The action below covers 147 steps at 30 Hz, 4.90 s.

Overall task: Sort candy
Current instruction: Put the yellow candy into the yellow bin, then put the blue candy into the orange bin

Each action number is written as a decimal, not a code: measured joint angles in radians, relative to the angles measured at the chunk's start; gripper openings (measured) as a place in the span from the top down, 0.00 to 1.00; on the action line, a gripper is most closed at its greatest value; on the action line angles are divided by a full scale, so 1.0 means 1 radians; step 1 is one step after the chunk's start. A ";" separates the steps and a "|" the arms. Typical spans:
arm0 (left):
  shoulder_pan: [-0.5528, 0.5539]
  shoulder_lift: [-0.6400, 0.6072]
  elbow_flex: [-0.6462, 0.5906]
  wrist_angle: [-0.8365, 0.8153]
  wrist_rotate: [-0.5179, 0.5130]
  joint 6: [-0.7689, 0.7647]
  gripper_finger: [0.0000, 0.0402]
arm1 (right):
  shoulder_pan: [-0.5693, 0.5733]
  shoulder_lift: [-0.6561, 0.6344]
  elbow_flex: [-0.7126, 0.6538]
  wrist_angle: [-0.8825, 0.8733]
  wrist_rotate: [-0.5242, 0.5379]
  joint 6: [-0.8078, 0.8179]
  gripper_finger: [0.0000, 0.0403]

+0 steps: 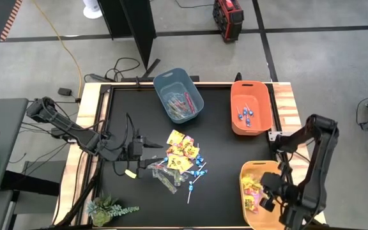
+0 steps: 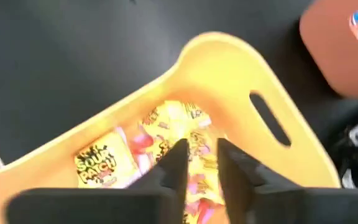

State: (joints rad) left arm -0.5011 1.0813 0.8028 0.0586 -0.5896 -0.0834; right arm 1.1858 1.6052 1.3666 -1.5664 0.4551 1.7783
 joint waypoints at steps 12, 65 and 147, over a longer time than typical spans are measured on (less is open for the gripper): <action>0.001 0.000 0.000 0.001 0.000 -0.010 0.50 | -0.096 0.057 0.001 0.081 0.121 -0.205 0.27; 0.039 0.047 0.000 -0.025 0.000 -0.029 0.50 | -0.717 0.445 0.002 1.180 -0.275 -1.928 0.68; 0.039 0.047 -0.001 -0.053 0.000 -0.049 0.50 | -0.846 -0.269 -0.068 0.395 0.525 -1.040 1.00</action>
State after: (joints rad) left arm -0.4618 1.1278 0.8021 0.0059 -0.5896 -0.1322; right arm 0.3402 1.3366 1.2987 -1.1713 0.9800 0.7383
